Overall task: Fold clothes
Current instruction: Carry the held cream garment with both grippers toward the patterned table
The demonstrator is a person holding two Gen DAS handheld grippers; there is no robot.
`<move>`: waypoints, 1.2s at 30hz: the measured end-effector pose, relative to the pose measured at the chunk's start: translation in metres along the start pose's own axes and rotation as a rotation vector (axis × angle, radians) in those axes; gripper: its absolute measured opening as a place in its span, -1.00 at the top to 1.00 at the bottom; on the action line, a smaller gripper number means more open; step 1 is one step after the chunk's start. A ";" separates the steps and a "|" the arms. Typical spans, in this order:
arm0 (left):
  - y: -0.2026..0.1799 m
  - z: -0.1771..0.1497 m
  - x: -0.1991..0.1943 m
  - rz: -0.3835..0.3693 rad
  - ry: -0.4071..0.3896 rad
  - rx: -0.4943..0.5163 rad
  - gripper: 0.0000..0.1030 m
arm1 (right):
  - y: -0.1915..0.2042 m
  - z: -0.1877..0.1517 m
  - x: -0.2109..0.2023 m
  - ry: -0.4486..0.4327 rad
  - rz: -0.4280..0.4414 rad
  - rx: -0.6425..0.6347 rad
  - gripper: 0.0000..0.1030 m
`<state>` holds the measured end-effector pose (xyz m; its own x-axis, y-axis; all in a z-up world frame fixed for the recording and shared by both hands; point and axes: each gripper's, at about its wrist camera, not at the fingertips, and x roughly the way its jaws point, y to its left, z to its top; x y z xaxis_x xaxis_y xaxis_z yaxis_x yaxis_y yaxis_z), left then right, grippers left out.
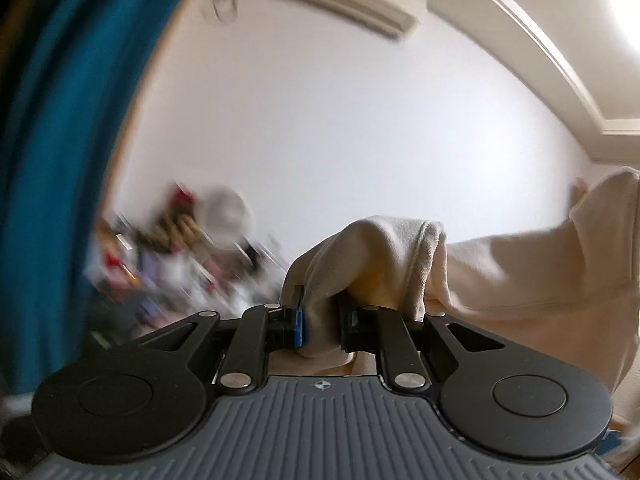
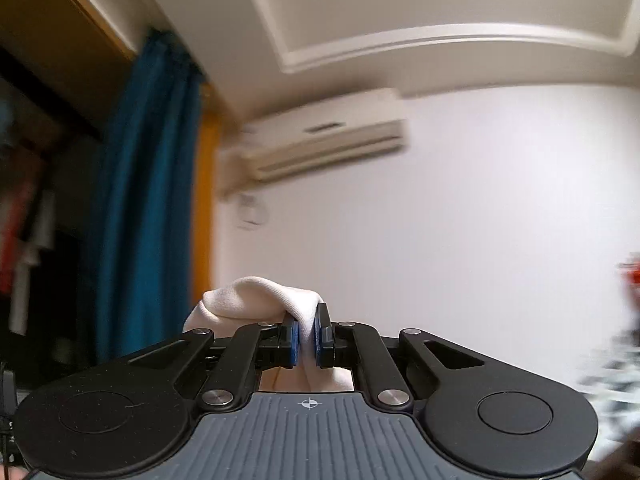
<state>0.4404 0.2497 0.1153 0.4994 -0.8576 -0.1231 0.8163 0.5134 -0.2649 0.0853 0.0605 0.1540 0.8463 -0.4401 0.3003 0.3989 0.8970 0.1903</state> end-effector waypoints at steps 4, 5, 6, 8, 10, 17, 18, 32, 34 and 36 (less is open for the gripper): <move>-0.033 -0.027 0.021 -0.091 0.118 -0.038 0.70 | -0.016 0.009 -0.047 0.073 -0.189 0.010 0.87; -0.043 -0.030 0.025 -0.112 0.136 -0.029 0.70 | -0.021 0.011 -0.057 0.085 -0.230 0.009 0.87; -0.053 -0.034 0.029 -0.133 0.154 -0.019 0.70 | -0.025 0.012 -0.069 0.088 -0.265 0.008 0.87; -0.076 -0.042 0.037 -0.173 0.186 0.001 0.70 | -0.035 0.016 -0.094 0.086 -0.325 0.013 0.87; -0.104 -0.051 0.044 -0.198 0.197 0.026 0.70 | -0.048 0.019 -0.114 0.074 -0.365 0.019 0.87; -0.206 -0.081 0.067 -0.221 0.131 0.085 0.70 | -0.125 0.039 -0.190 0.007 -0.422 0.022 0.87; -0.223 -0.084 0.069 -0.221 0.101 0.091 0.70 | -0.141 0.044 -0.200 -0.005 -0.418 0.020 0.87; -0.428 -0.153 0.140 -0.311 0.021 -0.021 0.69 | -0.383 0.128 -0.291 -0.027 -0.409 -0.025 0.87; -0.439 -0.161 0.160 -0.325 0.026 -0.018 0.69 | -0.413 0.128 -0.287 -0.015 -0.417 -0.026 0.87; -0.453 -0.169 0.180 -0.353 0.027 -0.008 0.69 | -0.445 0.123 -0.281 -0.013 -0.423 -0.010 0.87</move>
<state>0.1117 -0.1424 0.0514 0.1792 -0.9827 -0.0479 0.9348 0.1852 -0.3031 -0.3734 -0.2200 0.1004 0.6025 -0.7701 0.2096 0.7139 0.6374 0.2899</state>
